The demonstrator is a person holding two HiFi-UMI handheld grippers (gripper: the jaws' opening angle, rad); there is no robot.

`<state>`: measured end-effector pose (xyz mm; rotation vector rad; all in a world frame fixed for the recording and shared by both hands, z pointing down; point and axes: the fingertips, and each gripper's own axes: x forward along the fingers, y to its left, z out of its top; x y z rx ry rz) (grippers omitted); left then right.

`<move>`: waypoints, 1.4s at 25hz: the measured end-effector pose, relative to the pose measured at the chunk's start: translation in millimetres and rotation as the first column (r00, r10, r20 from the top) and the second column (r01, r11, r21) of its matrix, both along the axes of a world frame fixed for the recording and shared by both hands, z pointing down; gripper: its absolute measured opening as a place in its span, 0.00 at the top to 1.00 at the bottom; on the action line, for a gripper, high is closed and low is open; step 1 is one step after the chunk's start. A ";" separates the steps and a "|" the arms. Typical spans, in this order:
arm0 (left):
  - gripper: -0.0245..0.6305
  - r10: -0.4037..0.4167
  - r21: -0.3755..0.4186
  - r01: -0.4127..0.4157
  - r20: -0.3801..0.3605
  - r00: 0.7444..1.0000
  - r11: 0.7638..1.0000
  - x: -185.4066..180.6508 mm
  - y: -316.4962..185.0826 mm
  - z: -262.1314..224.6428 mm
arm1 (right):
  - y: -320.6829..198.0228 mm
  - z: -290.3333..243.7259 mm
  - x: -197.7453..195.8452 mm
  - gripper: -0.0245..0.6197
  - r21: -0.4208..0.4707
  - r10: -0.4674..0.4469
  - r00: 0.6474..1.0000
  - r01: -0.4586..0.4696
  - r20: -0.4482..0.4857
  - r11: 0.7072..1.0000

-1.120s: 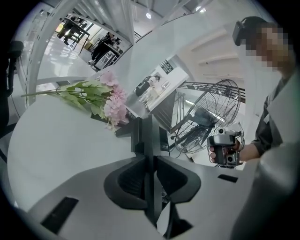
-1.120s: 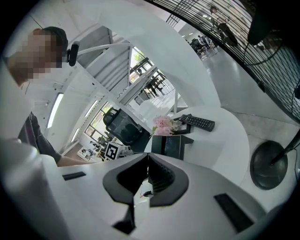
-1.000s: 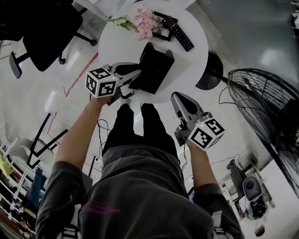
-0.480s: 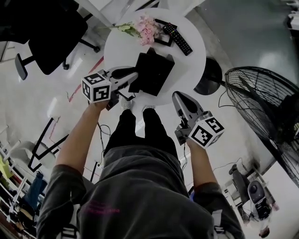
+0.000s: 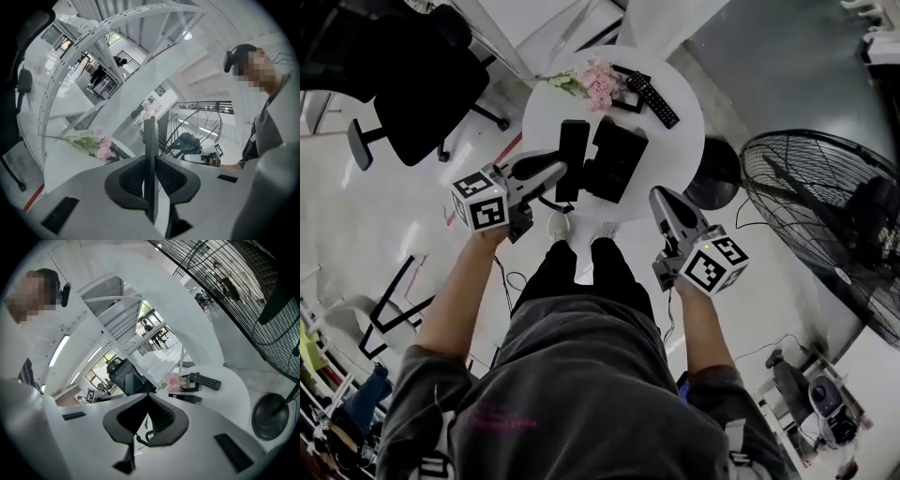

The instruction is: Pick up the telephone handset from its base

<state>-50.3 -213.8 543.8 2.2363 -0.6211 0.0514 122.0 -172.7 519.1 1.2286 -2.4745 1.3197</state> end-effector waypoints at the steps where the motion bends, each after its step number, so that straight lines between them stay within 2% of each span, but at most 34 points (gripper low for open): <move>1: 0.84 0.002 0.011 -0.002 -0.002 1.000 1.000 -1.8 2.0 -6.9 | 0.3 -4.2 0.1 0.93 0.009 0.004 1.000 -0.004 -0.001 1.000; 12: 0.84 -0.042 0.085 0.048 -0.067 0.997 0.995 -24.7 33.9 -89.0 | 10.2 -65.3 0.1 0.93 0.128 0.062 0.998 -0.061 -0.001 0.990; 21: 0.84 -0.009 0.197 0.030 -0.106 0.994 0.980 -32.9 60.6 -151.3 | 29.1 -111.9 -4.0 0.93 0.222 0.105 0.994 -0.106 0.014 0.969; 35: 0.84 0.022 0.270 0.022 -0.157 0.987 0.962 -46.1 98.9 -192.7 | 68.2 -146.4 -18.4 0.93 0.287 0.114 0.993 -0.116 0.023 0.951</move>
